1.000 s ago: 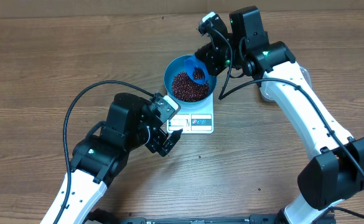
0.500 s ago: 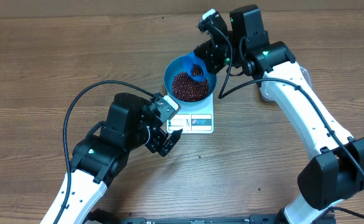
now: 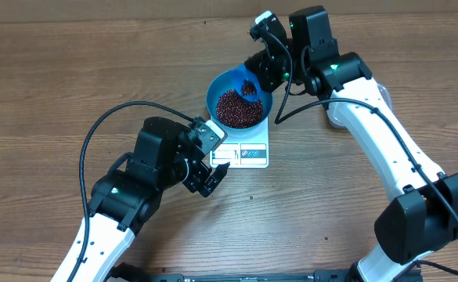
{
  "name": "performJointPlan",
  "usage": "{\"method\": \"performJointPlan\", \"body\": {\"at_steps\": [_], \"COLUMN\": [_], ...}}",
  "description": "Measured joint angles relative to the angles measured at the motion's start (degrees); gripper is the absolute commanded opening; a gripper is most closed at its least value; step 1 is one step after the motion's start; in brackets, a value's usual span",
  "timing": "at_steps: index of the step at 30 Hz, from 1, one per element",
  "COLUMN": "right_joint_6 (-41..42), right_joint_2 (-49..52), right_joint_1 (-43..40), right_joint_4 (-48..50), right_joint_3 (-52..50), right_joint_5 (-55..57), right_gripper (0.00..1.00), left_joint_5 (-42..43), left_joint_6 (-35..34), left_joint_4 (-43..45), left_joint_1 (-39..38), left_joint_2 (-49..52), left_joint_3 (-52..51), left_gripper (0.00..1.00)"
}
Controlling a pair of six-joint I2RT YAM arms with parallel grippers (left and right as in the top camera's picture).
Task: Scoop item into bowl and weigh 150g on scale
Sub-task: 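Raise the scoop slightly and keep trickling beans into the bowl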
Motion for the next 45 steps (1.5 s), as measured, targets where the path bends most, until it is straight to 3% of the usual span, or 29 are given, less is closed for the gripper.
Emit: {"method": "performJointPlan", "body": {"at_steps": [45], "right_joint_6": [-0.02], "right_joint_2": [0.0], "right_joint_1": [0.0], "right_joint_4": [-1.2], "right_joint_3": [0.04], "right_joint_5": [4.22], "right_gripper": [0.04], "left_joint_5": [0.0], "left_joint_6": [0.0], "left_joint_4": [0.0], "left_joint_1": [0.0], "left_joint_2": [0.0], "left_joint_3": [0.0], "left_gripper": [0.99]}}
